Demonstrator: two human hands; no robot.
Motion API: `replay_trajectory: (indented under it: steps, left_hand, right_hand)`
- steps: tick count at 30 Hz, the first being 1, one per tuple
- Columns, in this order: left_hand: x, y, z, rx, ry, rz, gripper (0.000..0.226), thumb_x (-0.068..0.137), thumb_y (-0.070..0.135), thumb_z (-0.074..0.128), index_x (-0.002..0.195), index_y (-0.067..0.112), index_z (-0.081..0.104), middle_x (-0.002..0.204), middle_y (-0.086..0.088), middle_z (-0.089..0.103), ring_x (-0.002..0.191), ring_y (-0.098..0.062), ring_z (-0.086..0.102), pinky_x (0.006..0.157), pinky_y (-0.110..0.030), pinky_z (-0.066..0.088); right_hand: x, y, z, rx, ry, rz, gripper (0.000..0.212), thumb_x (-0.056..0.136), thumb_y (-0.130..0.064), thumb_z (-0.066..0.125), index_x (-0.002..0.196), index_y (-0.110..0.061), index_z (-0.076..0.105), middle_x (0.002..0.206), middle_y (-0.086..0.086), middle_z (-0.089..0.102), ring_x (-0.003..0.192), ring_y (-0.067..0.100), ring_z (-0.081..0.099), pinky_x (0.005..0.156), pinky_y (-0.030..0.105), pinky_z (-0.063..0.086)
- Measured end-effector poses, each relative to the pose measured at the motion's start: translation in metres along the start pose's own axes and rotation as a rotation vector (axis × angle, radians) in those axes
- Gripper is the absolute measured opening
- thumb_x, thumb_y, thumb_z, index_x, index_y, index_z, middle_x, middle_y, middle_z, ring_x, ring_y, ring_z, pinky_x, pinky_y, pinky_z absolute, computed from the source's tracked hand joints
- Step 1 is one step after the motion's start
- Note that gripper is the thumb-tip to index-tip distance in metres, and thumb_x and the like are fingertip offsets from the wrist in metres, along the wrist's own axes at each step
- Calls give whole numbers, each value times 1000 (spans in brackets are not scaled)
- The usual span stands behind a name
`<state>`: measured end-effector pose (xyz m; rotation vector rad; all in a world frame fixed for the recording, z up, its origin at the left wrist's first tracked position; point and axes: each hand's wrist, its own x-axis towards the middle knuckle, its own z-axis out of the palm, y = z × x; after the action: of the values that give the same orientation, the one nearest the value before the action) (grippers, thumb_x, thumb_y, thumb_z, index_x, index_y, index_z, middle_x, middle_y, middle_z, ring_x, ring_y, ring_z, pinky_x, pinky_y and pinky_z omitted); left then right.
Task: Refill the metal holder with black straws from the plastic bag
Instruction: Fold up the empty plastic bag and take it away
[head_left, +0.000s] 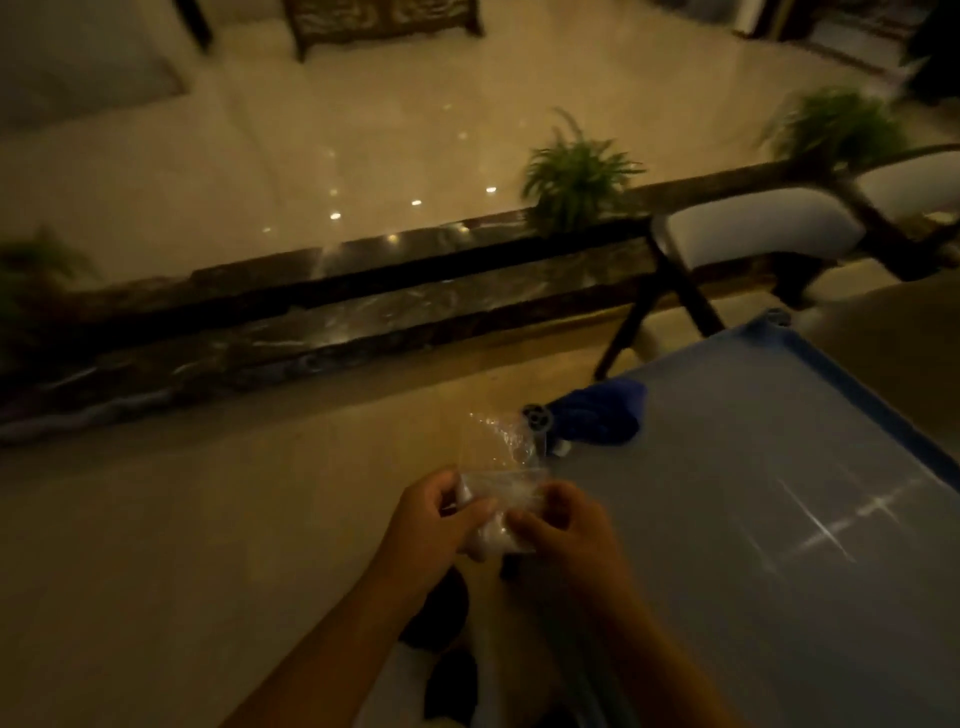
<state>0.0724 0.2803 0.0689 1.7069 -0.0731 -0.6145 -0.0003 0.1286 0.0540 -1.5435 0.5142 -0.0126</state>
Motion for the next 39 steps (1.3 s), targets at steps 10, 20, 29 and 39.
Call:
replay_trajectory:
  steps: [10,20,29,39]
  left_hand:
    - [28,-82,-135,-181,227,-296,19,92,11,67,111,7,69,110,-15,72,102,-32,70,80,-44,61]
    - [130,-256,-185,-54,264,-500,31,90,-4,63,82,26,68,84,1,70,72,-11,68,57,-24,57]
    - [209,-483,-152,21,353,-650,24,86,-3,64,86,21,65,94,-14,71,89,-33,71,82,-54,60]
    - [229,-616,-120,-28,391,-682,21,92,-4,59,107,8,66,96,-13,71,91,-30,70,76,-41,60]
  right_hand:
    - [64,47,144,-238,-85,108,15,83,-9,72,74,-14,60,69,4,63,64,18,61,58,34,51]
    - [151,220,227,-269,-56,356,21,86,-4,66,85,-24,61,84,-4,67,69,3,67,54,16,50]
    - [217,448,247,-482,-66,446,9,85,-10,63,83,-12,55,73,1,56,62,16,54,55,31,46]
    - [238,578,249,-507,-78,509,27,88,-12,65,114,-15,59,101,1,67,91,20,66,76,37,56]
